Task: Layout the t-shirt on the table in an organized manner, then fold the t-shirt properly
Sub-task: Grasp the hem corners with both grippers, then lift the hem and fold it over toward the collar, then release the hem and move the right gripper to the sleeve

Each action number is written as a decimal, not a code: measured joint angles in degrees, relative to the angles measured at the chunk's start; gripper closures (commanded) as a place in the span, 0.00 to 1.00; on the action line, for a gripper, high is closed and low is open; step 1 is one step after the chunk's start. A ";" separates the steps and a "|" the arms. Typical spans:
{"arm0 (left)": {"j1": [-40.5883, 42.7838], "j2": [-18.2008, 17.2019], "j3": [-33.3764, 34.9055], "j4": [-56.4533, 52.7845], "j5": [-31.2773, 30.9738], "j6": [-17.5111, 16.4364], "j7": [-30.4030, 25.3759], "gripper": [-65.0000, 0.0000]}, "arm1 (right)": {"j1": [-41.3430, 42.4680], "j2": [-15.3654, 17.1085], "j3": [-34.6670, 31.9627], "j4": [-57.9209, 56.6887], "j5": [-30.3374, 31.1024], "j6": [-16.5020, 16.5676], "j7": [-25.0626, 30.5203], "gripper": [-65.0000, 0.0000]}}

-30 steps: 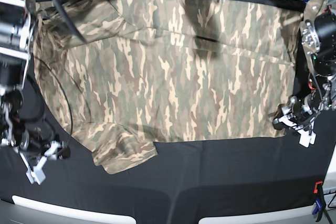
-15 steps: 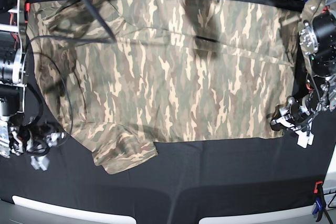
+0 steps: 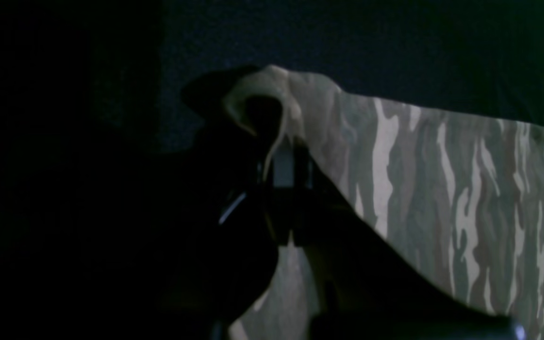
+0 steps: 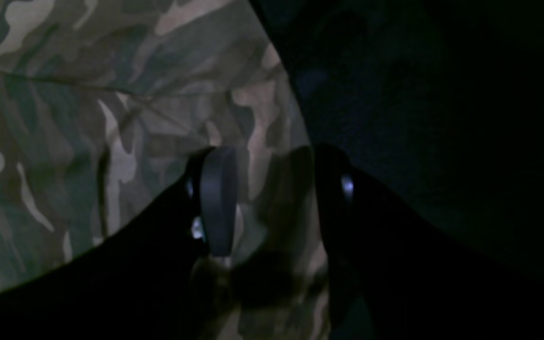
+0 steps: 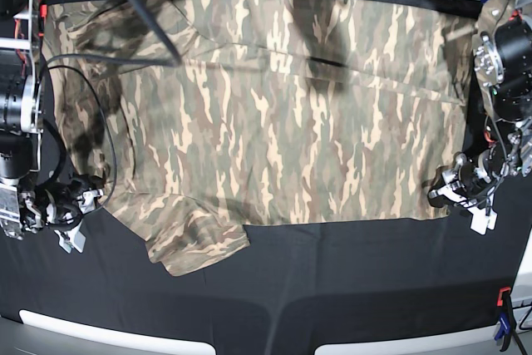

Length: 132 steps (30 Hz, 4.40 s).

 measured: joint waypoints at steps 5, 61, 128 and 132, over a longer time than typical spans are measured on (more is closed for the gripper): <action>0.00 0.00 0.00 0.00 0.02 0.00 -0.02 1.00 | -0.87 0.04 0.00 -1.03 -0.02 -0.20 1.90 0.60; 0.59 0.39 0.02 11.15 -7.58 3.21 0.48 1.00 | -7.30 8.22 -0.07 12.28 8.13 11.02 6.80 1.00; 44.44 -3.98 -11.19 62.16 -17.86 4.74 10.23 0.50 | -58.29 3.78 40.13 72.46 25.11 8.50 -13.22 0.58; 44.41 -2.56 -11.15 67.91 -22.18 4.70 10.51 0.50 | -52.41 3.67 30.84 72.32 24.39 4.42 -13.99 0.58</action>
